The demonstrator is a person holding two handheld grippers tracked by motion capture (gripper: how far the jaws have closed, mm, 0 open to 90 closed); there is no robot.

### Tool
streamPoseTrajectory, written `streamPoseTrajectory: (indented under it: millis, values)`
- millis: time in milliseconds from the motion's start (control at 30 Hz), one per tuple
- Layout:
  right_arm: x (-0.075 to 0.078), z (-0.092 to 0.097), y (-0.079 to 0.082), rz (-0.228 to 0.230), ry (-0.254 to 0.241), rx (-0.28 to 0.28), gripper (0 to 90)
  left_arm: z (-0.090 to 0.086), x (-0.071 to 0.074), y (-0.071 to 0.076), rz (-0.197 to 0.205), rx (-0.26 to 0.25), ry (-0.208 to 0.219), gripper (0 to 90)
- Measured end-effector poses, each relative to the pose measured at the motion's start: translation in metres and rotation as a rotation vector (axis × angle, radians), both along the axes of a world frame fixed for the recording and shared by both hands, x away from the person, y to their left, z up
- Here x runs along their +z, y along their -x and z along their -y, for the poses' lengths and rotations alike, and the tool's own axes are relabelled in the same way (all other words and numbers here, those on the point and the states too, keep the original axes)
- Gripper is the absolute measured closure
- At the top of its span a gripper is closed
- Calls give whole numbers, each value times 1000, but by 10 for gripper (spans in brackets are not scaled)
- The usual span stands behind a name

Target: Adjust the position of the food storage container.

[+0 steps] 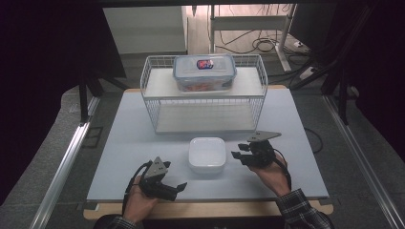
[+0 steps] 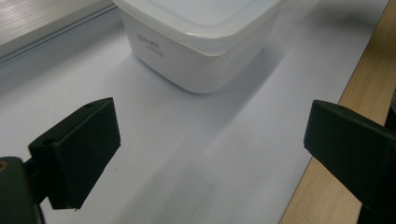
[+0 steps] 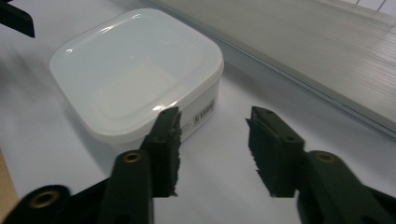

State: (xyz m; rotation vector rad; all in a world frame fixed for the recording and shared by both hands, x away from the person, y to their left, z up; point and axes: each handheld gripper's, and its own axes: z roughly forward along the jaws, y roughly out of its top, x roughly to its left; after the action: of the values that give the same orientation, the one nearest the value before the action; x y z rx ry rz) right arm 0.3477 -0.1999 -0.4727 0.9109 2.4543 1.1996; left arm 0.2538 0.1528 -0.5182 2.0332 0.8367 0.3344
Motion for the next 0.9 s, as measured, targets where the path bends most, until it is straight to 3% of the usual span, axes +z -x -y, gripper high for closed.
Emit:
streamPoseTrajectory:
  millis: [333, 433, 600, 900]
  values:
    - [1, 11, 20, 48, -37, 23, 199, -5, 0, 0, 9, 6, 26, 9]
    - [-3, 13, 25, 66, -25, 32, 90, -6, -1, -1, 11, 6, 32, 2]
    - [-13, 19, 30, 40, -12, 44, 49, -4, -2, -1, 16, 3, 7, 1]
    - [-21, 21, 26, 3, -14, 37, 42, -5, -2, -2, 15, 8, 14, 1]
